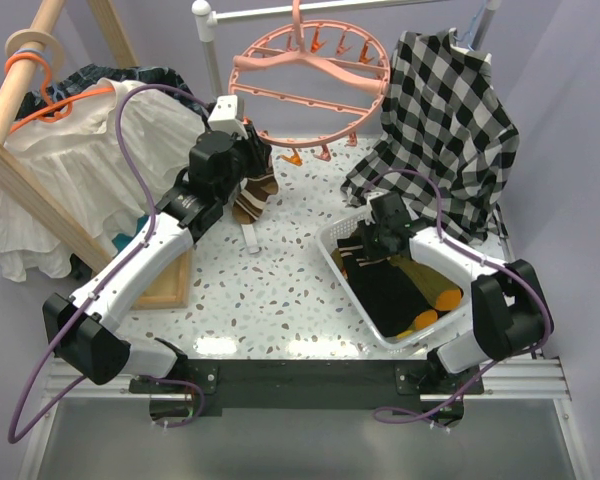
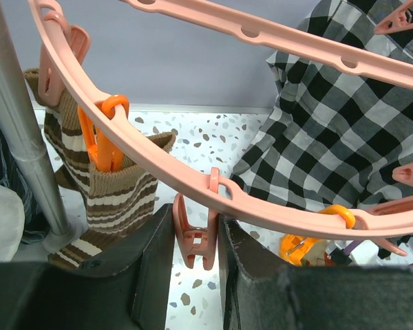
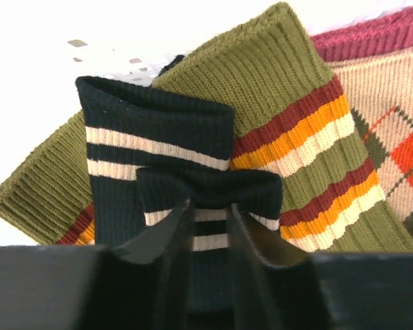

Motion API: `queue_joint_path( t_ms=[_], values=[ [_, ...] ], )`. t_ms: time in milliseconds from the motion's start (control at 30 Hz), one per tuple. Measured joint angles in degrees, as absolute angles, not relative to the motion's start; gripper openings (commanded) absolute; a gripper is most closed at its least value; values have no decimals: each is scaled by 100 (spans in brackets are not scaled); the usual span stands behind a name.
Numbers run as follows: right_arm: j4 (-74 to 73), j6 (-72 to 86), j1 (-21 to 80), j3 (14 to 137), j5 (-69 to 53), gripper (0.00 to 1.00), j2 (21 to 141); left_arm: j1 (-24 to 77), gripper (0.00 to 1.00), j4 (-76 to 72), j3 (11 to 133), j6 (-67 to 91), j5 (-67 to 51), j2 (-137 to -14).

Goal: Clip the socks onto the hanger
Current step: Pick up the sock from the bin.

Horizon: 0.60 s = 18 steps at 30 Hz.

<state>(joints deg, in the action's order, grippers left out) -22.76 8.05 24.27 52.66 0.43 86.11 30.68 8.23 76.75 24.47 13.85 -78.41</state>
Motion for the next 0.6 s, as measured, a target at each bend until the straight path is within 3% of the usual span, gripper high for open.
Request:
queue_joint_path(
  t_ms=[133,600],
  values=[
    [-2215,746,2436,5186,75,0,8589,3079,0,823,7675,2447,1385,-7841],
    [-1986,692,2438,4873,51,0,7841,3083,0,823,7675,2447,1380,-7841]
  ],
)
